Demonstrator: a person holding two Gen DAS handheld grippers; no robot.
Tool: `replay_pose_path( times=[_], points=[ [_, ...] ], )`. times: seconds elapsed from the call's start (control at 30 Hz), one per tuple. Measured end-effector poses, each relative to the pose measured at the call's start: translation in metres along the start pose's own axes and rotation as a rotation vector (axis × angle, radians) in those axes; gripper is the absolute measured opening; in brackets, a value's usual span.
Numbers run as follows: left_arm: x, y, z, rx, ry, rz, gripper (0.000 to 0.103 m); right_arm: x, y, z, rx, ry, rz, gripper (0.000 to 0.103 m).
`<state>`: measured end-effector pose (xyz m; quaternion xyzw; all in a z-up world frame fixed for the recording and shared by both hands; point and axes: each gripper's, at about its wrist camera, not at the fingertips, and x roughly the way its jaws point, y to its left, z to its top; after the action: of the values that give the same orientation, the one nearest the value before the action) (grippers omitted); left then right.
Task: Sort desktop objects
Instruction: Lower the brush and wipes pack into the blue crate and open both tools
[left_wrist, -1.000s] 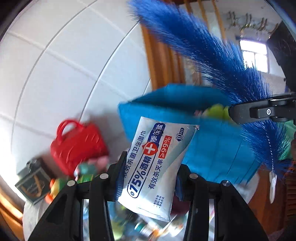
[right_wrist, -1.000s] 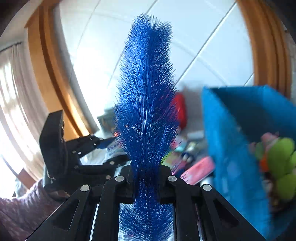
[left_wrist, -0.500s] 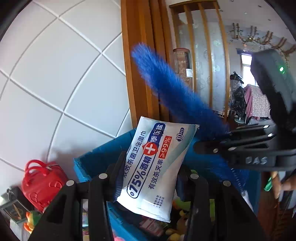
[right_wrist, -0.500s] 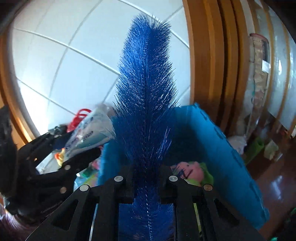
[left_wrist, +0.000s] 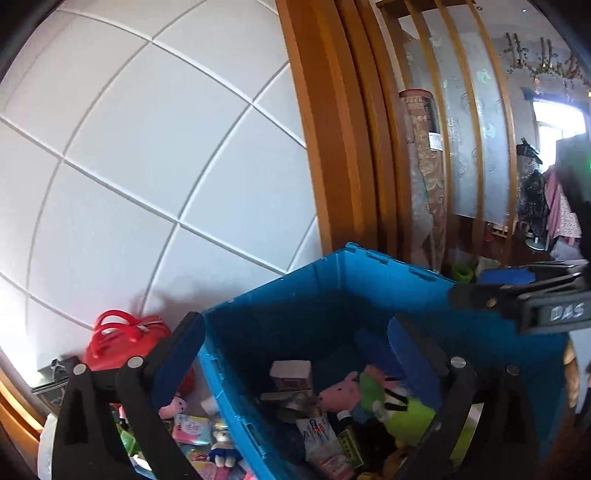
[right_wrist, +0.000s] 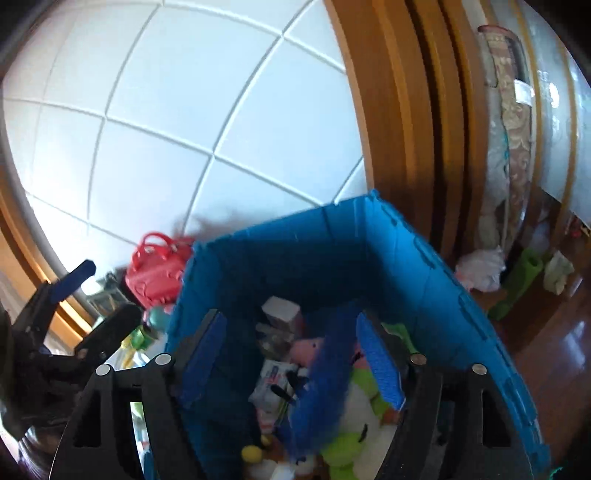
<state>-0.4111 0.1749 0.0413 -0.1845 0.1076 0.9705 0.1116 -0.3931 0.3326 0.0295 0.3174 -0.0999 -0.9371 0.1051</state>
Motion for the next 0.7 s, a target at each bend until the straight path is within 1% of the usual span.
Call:
replay_pose_path(
  times=[0.17,0.23,0.33,0.4,0.47,0.57,0.7],
  points=[
    [-0.015,0.008,-0.01,-0.006,-0.01,0.066,0.101,-0.02,-0.003,-0.011,0.021,-0.086,0.046,0.078],
    [-0.022,0.011,-0.014,-0.008,-0.018,0.085,0.101,-0.029,0.003,-0.018,0.017,-0.12,0.061,0.082],
    [-0.031,0.015,-0.018,-0.002,-0.024,0.13,0.101,-0.038,0.015,-0.025,-0.019,-0.138,0.071,0.082],
    [-0.037,0.02,-0.022,-0.006,-0.029,0.143,0.101,-0.042,0.025,-0.029,-0.049,-0.152,0.075,0.082],
    [-0.043,0.027,-0.028,-0.02,-0.032,0.158,0.101,-0.045,0.033,-0.031,-0.061,-0.162,0.095,0.082],
    [-0.051,0.04,-0.037,-0.031,-0.031,0.174,0.101,-0.05,0.048,-0.038,-0.075,-0.181,0.102,0.082],
    [-0.067,0.063,-0.05,-0.043,-0.032,0.196,0.101,-0.051,0.071,-0.048,-0.091,-0.172,0.116,0.083]
  ],
)
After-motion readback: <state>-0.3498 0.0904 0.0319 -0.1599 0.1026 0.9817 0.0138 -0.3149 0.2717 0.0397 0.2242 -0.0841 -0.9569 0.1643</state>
